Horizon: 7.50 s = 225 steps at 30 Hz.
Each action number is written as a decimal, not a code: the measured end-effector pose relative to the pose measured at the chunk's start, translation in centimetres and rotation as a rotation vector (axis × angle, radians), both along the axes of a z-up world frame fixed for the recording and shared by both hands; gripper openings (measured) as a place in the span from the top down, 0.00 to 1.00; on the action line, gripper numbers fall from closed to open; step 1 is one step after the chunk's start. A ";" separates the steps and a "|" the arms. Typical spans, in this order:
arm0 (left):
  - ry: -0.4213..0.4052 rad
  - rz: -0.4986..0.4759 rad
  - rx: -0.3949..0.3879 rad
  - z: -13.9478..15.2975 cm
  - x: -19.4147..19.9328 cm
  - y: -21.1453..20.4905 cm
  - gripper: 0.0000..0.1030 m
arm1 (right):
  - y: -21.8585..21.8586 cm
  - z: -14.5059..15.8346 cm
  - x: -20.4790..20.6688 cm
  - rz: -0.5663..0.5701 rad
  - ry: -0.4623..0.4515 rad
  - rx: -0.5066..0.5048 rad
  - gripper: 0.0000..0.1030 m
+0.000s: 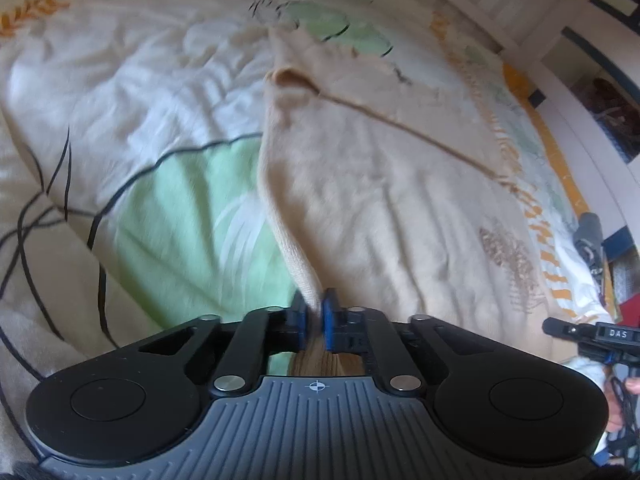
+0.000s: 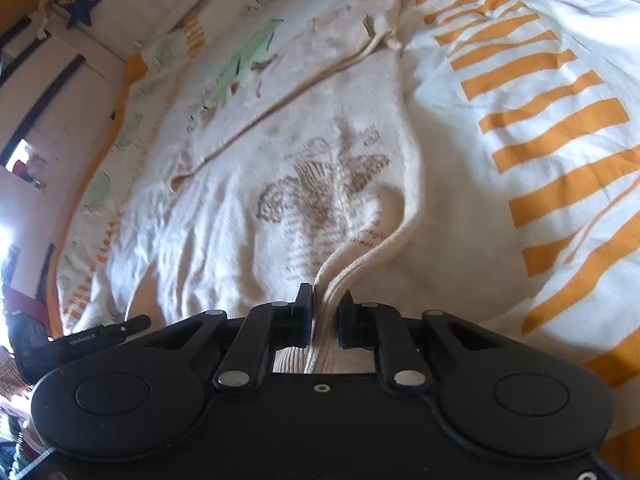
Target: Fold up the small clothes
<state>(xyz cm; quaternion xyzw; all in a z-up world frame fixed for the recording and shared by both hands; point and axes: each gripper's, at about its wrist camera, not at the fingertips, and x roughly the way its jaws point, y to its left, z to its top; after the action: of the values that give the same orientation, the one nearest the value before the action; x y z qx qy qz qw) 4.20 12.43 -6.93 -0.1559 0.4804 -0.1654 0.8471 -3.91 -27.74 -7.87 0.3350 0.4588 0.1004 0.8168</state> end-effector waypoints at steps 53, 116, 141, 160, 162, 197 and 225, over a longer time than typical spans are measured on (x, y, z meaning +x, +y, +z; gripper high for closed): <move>0.066 0.096 0.039 0.0 1.1 0.2 0.39 | -0.7 -0.2 1.6 -0.176 0.082 0.105 0.22; -0.143 0.111 -0.179 2.5 9.5 -1.6 0.94 | 1.7 4.4 7.9 0.183 -0.350 -0.417 0.06; -0.167 0.166 -0.166 3.3 14.1 -1.9 0.94 | -2.8 1.6 13.7 0.115 -0.241 -0.329 0.91; -0.234 -0.293 0.225 1.2 12.6 -5.3 0.44 | -3.4 -3.4 12.5 0.026 -0.256 -0.238 0.82; -0.220 -0.315 0.237 0.6 13.4 -5.9 0.44 | -3.5 -3.5 12.6 0.027 -0.255 -0.222 0.81; -0.171 -0.369 0.197 -2.0 16.7 -7.6 0.90 | -2.4 -3.6 12.7 0.087 -0.291 -0.203 0.70; -0.474 -0.023 0.190 4.8 26.5 -6.5 0.94 | -2.6 2.8 26.6 -0.028 -0.390 -0.422 0.90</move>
<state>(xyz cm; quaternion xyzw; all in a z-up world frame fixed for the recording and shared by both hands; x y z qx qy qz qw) 30.73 5.96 -2.09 -0.0271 0.2836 -0.1612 0.9449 22.65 -30.35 -5.03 0.1383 0.2990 0.0538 0.9426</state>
